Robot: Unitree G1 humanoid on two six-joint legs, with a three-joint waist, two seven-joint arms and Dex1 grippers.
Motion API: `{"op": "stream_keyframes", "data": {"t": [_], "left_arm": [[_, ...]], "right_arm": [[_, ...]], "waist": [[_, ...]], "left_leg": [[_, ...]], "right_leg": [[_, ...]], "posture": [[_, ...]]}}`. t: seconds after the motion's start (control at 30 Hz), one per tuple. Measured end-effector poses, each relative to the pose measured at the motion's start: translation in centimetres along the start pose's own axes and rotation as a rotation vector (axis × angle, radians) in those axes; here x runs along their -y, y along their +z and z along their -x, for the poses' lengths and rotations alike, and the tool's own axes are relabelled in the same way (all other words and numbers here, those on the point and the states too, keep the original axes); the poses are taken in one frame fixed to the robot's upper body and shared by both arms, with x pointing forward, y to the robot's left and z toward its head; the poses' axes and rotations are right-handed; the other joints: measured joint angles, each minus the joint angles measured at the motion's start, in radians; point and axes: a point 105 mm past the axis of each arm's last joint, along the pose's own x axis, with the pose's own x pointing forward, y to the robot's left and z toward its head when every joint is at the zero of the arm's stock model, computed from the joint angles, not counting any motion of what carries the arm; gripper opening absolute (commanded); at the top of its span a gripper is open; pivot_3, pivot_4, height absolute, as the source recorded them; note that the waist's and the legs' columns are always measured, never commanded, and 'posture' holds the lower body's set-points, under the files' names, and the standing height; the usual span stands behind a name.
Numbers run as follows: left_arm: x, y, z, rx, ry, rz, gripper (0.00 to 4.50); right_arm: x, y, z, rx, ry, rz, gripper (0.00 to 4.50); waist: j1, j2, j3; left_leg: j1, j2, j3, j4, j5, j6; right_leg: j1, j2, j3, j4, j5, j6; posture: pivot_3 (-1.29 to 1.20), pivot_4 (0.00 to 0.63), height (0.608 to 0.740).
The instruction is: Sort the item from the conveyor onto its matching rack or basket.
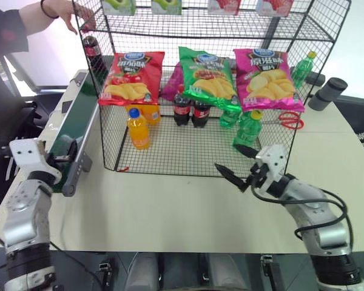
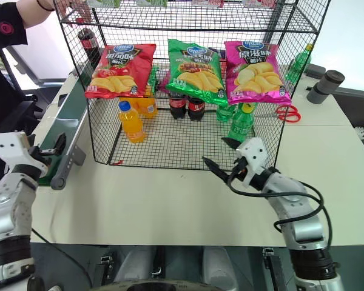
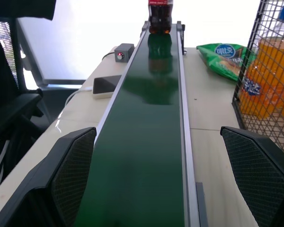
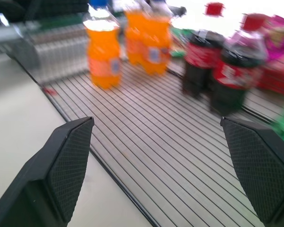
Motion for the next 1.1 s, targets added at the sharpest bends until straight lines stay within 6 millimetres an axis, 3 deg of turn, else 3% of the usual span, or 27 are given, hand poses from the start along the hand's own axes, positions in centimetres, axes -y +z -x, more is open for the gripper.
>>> {"op": "stream_keyframes", "data": {"t": [0.23,0.47,0.67,1.1], "left_arm": [[-0.2,0.2,-1.2,0.023,0.038,-0.005,4.5],[0.4,-0.8,-1.3,0.0,0.023,-0.022,4.5],[0.5,-0.7,-1.4,0.008,0.027,-0.026,4.5],[0.6,-0.9,-1.4,0.012,0.045,-0.019,4.5]], "right_arm": [[-1.9,0.7,-1.1,0.028,0.029,0.0,4.45],[-1.4,0.8,-1.5,0.002,-0.061,0.021,4.45],[-3.1,0.8,-1.8,0.017,0.055,-0.041,4.45],[-3.4,1.4,-2.3,0.043,0.096,-0.064,4.45]], "waist": [[-0.001,0.0,0.0],[-0.001,-0.001,0.0],[-0.001,-0.001,-0.001],[-0.001,-0.001,-0.001]], "left_leg": [[0.0,0.0,0.0,0.0,0.0,0.0],[0.0,0.0,0.0,0.0,0.0,0.0],[0.0,0.0,0.0,0.0,0.0,0.0],[0.0,0.0,0.0,0.0,0.0,0.0]], "right_leg": [[0.0,-0.001,0.0,0.0,0.0,0.0],[0.0,-0.001,0.0,0.0,0.0,0.0],[0.0,-0.001,-0.001,0.0,0.0,0.0],[0.0,-0.001,-0.001,0.0,0.0,0.0]], "posture": [[0.0,0.15,0.74],[0.0,0.15,0.74],[0.0,0.15,0.74],[0.0,0.15,0.74]]}}
